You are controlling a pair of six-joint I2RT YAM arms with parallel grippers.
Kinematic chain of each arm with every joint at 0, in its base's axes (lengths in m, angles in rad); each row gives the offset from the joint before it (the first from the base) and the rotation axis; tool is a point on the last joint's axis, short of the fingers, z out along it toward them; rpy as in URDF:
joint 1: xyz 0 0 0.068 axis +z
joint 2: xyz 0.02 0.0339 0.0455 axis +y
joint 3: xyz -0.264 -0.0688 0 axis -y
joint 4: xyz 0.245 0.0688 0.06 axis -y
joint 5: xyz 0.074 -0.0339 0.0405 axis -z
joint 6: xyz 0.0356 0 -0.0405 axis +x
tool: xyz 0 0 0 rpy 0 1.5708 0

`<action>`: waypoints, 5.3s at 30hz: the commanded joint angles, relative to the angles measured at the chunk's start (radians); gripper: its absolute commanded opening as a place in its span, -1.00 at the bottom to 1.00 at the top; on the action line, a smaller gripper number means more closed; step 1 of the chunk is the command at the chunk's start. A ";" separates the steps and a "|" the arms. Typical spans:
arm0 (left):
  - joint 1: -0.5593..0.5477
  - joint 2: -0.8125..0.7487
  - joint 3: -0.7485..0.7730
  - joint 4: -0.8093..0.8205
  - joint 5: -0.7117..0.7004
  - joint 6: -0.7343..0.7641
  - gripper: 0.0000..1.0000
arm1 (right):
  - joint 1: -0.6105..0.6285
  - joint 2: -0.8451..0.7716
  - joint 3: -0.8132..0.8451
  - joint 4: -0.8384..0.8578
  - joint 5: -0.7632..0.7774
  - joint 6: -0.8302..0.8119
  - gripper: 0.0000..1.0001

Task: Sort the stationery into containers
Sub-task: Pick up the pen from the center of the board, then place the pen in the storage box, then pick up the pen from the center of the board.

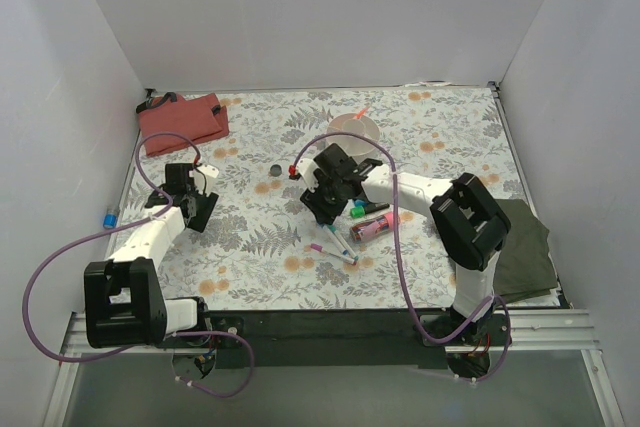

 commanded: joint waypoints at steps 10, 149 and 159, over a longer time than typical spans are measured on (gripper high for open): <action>-0.031 -0.027 -0.003 0.029 -0.020 -0.001 0.22 | 0.030 0.068 0.049 0.001 0.068 0.046 0.06; -0.064 0.254 0.310 0.083 0.386 -0.166 0.20 | -0.090 -0.041 0.115 -0.278 -0.232 -0.239 0.03; -0.139 0.207 0.244 0.086 0.365 -0.127 0.20 | -0.047 -0.016 0.065 -0.214 -0.056 -0.208 0.03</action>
